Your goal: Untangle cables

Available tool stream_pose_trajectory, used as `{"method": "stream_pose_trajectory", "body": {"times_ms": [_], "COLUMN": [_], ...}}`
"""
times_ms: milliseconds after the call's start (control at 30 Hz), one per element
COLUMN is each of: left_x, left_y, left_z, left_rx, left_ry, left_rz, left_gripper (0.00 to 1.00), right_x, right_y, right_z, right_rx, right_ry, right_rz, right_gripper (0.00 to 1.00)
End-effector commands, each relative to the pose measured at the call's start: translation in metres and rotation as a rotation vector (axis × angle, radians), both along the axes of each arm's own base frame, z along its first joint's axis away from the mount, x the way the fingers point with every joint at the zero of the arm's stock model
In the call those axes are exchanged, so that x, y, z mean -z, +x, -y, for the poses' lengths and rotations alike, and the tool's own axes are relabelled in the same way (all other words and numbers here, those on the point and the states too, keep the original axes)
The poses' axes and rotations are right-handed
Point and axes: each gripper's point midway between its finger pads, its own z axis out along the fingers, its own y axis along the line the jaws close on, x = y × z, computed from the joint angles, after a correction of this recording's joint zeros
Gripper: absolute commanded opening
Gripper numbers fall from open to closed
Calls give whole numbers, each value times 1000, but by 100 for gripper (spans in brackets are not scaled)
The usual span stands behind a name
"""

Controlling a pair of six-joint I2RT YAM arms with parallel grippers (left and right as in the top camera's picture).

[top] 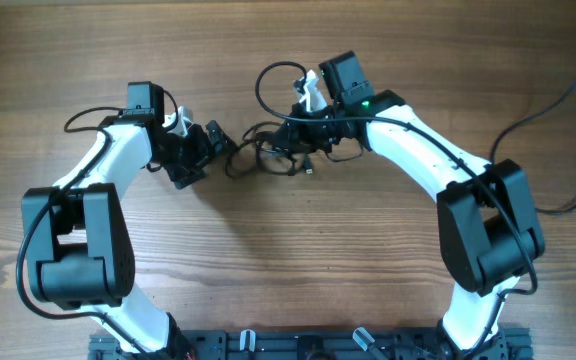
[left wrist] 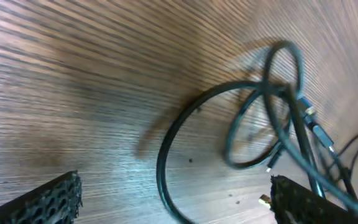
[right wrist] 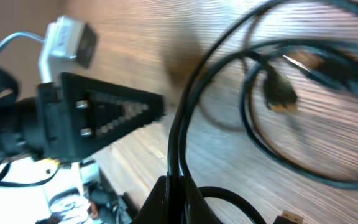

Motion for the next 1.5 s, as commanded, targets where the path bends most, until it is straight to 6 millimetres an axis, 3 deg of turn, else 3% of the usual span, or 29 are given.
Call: {"method": "stream_pose_trajectory", "body": {"times_ms": [0,167,267,467,633,667,700,800,900,1067,1467], "left_x": [-3,-48,-51,-51,-51,-51,-51,-42,-26,-10,0], "left_y": [-3,-8,-9,-10,-21,-23,-25,-29,-28,-23,-15], "left_z": [9,55,57,59,82,89,98,110,104,94,81], "left_rx": [21,252,258,181,133,136,144,128,45,-21,-44], "left_ry": [-52,-382,-402,-422,-446,-448,-450,-389,-273,-139,-37], "left_rz": [1,179,184,97,-32,-45,-61,-104,-152,-156,-114], "left_gripper": [100,100,97,50,49,53,65,66,59,63,63], "right_x": [5,5,5,1,-3,-3,-2,-2,-1,-2,3], "right_y": [7,8,11,29,36,37,37,37,36,35,18], "right_z": [7,7,8,8,6,7,7,7,7,6,-5], "right_rx": [22,23,37,129,164,168,169,168,164,159,88], "right_ry": [-65,-66,-72,-69,-51,-57,-59,-61,-64,-58,-79], "right_rz": [43,44,55,72,76,79,81,77,79,76,81], "right_gripper": [4,4,4,4,4,4,4,4,4,4,4]}}
